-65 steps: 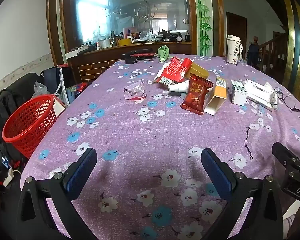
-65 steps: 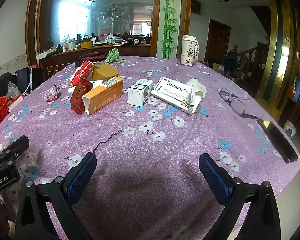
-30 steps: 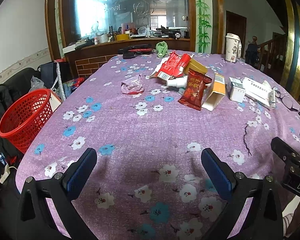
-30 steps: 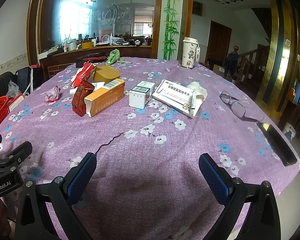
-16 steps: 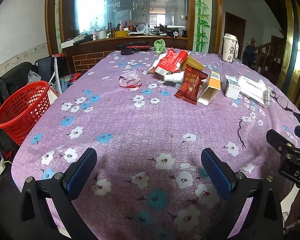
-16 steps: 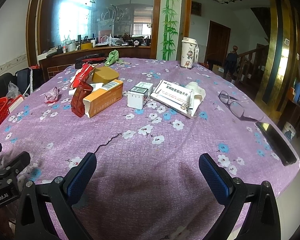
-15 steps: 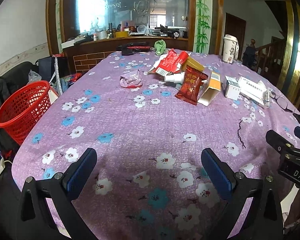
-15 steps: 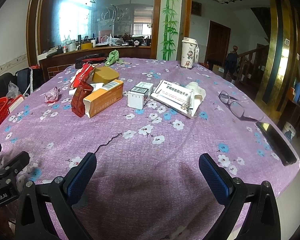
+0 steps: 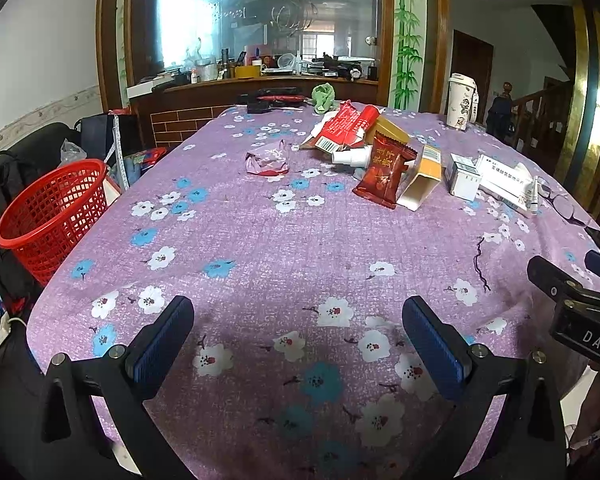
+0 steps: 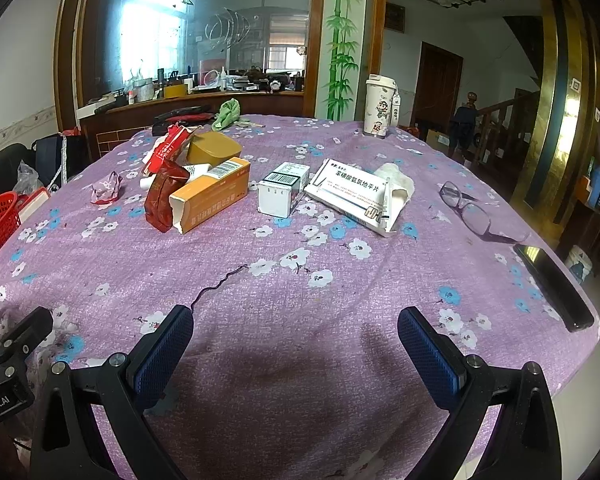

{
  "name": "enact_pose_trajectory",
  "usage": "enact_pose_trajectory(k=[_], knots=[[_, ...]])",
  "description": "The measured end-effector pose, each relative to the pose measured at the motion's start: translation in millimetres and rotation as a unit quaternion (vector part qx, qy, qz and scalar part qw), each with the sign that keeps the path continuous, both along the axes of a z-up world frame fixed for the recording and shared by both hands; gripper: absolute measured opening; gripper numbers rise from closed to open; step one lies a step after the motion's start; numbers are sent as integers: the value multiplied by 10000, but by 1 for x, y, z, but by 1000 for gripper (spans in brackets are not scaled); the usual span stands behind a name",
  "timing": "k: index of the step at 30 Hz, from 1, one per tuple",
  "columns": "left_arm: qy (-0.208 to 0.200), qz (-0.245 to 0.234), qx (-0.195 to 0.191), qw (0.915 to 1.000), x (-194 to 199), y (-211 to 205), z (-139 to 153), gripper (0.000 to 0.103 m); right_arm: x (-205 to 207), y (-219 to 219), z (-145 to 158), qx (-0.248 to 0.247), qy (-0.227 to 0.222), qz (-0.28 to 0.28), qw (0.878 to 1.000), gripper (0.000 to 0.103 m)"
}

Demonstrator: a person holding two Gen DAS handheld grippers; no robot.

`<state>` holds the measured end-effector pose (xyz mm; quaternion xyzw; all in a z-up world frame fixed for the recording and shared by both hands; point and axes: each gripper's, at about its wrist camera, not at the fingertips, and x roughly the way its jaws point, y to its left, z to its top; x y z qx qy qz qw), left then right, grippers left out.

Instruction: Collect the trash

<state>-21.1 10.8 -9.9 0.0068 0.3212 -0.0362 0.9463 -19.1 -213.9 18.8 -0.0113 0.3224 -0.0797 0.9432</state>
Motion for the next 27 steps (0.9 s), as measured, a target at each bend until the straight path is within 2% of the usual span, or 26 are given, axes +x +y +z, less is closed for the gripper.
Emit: enact_pose_trajectory(k=[18, 23, 27], knots=[[-141, -221, 100, 9996, 3, -6, 7, 103, 0, 1, 1, 22, -17, 45, 10000, 103], [-74, -336, 131, 9993, 12, -6, 13, 103, 2, 2, 16, -27, -160, 201, 9997, 103], [82, -442, 54, 9990, 24, -4, 20, 103, 11, 1, 26, 125, -17, 481, 9988, 103]])
